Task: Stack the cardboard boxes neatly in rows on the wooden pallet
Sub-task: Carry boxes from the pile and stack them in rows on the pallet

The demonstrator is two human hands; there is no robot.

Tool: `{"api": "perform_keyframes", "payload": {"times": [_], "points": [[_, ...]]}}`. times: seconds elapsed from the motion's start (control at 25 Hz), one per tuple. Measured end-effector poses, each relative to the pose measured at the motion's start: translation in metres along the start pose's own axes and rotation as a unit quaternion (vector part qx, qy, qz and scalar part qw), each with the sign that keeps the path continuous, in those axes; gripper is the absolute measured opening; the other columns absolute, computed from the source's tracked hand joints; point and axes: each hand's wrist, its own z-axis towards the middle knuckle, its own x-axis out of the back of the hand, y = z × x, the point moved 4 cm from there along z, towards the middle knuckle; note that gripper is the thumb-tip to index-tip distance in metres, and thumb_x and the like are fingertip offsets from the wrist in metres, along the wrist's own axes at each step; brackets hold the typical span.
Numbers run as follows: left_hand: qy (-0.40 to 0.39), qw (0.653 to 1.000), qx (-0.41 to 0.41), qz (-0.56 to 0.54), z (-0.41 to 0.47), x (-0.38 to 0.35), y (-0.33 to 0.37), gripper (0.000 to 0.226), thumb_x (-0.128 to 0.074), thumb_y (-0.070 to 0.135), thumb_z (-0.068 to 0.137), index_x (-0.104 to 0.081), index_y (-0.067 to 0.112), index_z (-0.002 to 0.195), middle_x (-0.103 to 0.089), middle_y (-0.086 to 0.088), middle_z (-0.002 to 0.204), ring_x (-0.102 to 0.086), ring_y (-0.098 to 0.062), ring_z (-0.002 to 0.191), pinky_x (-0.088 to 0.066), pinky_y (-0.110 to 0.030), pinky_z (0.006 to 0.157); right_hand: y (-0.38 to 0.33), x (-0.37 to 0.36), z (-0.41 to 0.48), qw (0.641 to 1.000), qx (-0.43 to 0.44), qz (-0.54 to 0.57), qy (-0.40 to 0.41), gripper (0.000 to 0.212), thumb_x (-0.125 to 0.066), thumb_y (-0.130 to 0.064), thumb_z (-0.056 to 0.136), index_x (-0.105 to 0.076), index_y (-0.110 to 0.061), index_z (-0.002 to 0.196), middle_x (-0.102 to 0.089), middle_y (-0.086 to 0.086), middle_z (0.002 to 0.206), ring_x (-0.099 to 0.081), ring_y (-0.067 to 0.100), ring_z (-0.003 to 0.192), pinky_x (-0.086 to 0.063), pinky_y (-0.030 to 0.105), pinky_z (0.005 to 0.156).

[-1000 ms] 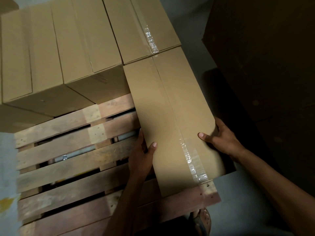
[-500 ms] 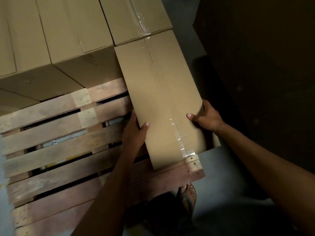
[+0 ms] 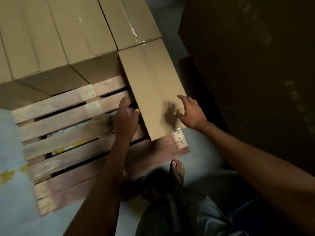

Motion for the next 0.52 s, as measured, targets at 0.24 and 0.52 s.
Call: {"api": "perform_keyframes", "payload": {"times": [0.24, 0.52], "points": [[0.018, 0.998, 0.010, -0.061, -0.116, 0.070, 0.059, 0.043, -0.067, 0.015, 0.093, -0.061, 0.024, 0.134, -0.072, 0.006, 0.121, -0.069, -0.002, 0.099, -0.053, -0.023, 0.092, -0.050, 0.062, -0.104, 0.994, 0.075, 0.075, -0.027, 0.058, -0.073, -0.037, 0.093, -0.051, -0.026, 0.146, -0.059, -0.001, 0.142, -0.056, 0.018, 0.127, -0.046, 0.033, 0.099], [0.141, 0.977, 0.035, -0.158, -0.246, 0.119, 0.075, 0.029, -0.071, 0.007, 0.092, -0.070, 0.021, 0.118, -0.075, 0.011, 0.103, -0.070, 0.003, 0.095, -0.053, -0.019, 0.085, -0.065, 0.104, -0.189, 0.976, 0.072, 0.196, -0.060, 0.041, -0.078, -0.024, 0.091, -0.065, -0.026, 0.130, -0.068, -0.013, 0.117, -0.064, 0.006, 0.111, -0.054, 0.038, 0.100]]}}
